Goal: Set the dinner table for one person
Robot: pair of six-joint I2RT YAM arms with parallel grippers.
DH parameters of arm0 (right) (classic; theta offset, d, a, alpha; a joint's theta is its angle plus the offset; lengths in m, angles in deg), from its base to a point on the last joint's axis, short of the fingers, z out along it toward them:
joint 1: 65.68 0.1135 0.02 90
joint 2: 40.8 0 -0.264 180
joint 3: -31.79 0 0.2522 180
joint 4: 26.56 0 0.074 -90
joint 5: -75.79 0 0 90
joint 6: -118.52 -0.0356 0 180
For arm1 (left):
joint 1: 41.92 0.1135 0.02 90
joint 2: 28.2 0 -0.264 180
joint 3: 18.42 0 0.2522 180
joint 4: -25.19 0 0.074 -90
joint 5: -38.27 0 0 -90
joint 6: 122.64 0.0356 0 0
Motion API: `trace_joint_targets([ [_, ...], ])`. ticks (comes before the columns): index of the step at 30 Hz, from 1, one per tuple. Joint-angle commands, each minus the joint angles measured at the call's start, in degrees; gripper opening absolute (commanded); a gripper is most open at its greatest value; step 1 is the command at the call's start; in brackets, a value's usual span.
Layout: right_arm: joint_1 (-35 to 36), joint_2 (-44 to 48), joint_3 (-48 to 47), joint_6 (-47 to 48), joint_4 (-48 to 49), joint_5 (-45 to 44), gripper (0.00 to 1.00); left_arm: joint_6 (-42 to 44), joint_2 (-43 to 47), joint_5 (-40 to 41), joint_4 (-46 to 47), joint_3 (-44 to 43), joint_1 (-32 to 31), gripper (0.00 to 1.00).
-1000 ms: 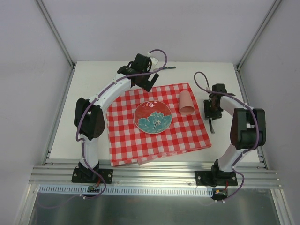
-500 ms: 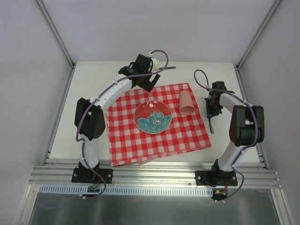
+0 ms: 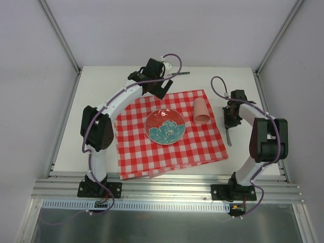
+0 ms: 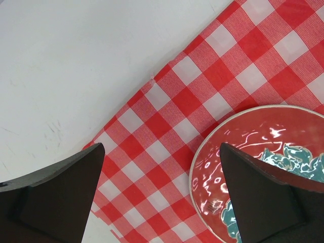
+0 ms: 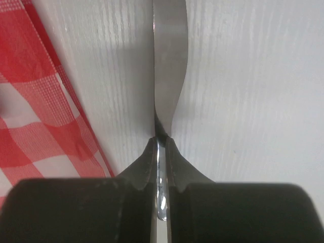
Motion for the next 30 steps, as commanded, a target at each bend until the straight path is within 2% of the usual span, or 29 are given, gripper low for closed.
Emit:
trace_joint_targets([
  [1, -0.69, 6.04, 0.83, -0.11, -1.14, 0.53, 0.0, -0.71, 1.19, 0.02, 0.74, -2.2, -0.58, 0.99],
  [13, -0.69, 6.76, 2.94, -0.99, -0.26, 0.0, 0.0, 0.08, 3.38, 0.46, 0.74, -0.44, -0.58, 0.99],
  [15, -0.69, 5.54, 2.68, -0.64, -0.08, -0.52, 0.09, 0.17, 3.73, 0.63, 0.74, 0.08, -0.58, 0.99],
  [16, -0.69, 5.01, 2.68, -0.64, 0.18, -0.7, 0.28, 0.26, 3.82, 0.63, 0.83, 0.17, -0.58, 0.99],
  [18, -0.69, 4.04, 2.76, -0.64, 1.23, -0.97, 0.43, 0.35, 4.0, 0.72, 0.74, 0.35, -0.49, 0.99],
  [19, -0.69, 3.77, 2.94, -0.64, 1.85, -1.23, 0.47, 0.35, 4.0, 0.72, 0.83, 0.44, -0.49, 0.99],
  [21, -0.69, 2.46, 2.85, -0.38, 2.73, -1.84, 0.53, 0.35, 4.18, 0.72, 0.83, 0.52, -0.58, 0.99],
  [24, -0.69, 1.57, 2.85, 0.33, 3.26, -2.28, 0.55, 0.35, 4.09, 0.81, 0.92, 0.7, -0.58, 0.99],
  [30, -0.69, 3.68, 7.5, 1.65, 6.86, -1.58, 0.54, 0.08, 3.39, 0.46, 0.83, -0.52, -0.58, 0.99],
])
